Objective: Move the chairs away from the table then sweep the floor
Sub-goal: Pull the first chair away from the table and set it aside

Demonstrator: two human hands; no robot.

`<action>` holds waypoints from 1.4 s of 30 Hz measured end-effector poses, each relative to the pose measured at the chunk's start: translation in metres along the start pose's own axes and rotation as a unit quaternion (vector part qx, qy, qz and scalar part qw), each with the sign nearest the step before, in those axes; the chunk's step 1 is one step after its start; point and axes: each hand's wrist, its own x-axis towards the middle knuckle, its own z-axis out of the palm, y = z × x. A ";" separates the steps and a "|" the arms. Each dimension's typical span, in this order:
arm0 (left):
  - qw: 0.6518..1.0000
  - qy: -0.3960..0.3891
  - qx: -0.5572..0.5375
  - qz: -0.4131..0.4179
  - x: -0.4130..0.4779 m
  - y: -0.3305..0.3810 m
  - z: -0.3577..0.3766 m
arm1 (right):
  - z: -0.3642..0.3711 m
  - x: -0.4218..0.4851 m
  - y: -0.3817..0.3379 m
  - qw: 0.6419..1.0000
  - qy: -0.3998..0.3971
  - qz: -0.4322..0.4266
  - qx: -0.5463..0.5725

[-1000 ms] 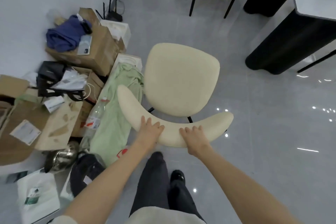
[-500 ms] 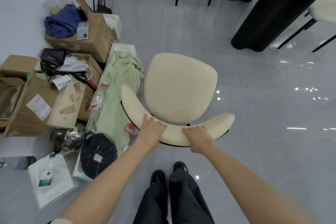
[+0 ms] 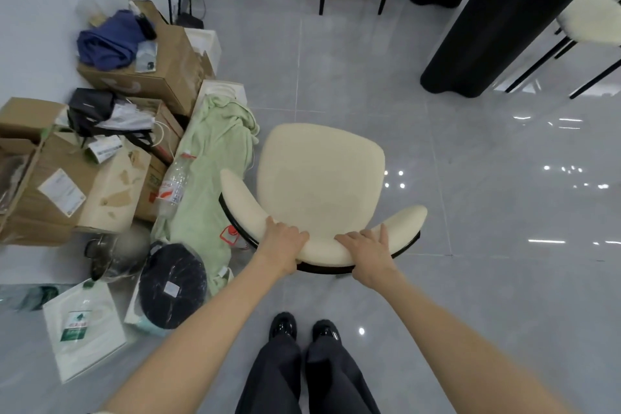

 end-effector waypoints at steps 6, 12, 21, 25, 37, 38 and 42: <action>1.000 -0.012 0.002 -0.016 -0.005 -0.002 0.006 | -0.003 -0.001 -0.008 1.000 0.011 -0.015 0.023; 0.999 0.004 -0.023 -0.041 -0.008 -0.011 0.009 | -0.007 0.007 -0.012 0.997 0.046 -0.057 0.012; 0.997 -0.005 -0.018 -0.076 0.002 -0.027 0.003 | -0.021 0.034 -0.022 0.996 0.040 -0.073 -0.025; 0.993 -0.062 -0.072 -0.072 0.004 -0.029 -0.006 | -0.036 0.043 -0.017 0.994 -0.073 -0.070 0.051; 0.922 0.037 -0.358 -0.143 0.090 0.005 -0.117 | -0.115 0.064 0.128 0.936 0.042 0.029 0.349; 0.915 0.055 -0.370 -0.151 0.105 0.014 -0.133 | -0.126 0.068 0.150 0.937 0.054 0.027 0.345; 0.890 0.097 -0.409 -0.179 0.156 0.047 -0.198 | -0.175 0.083 0.227 0.940 0.089 0.027 0.329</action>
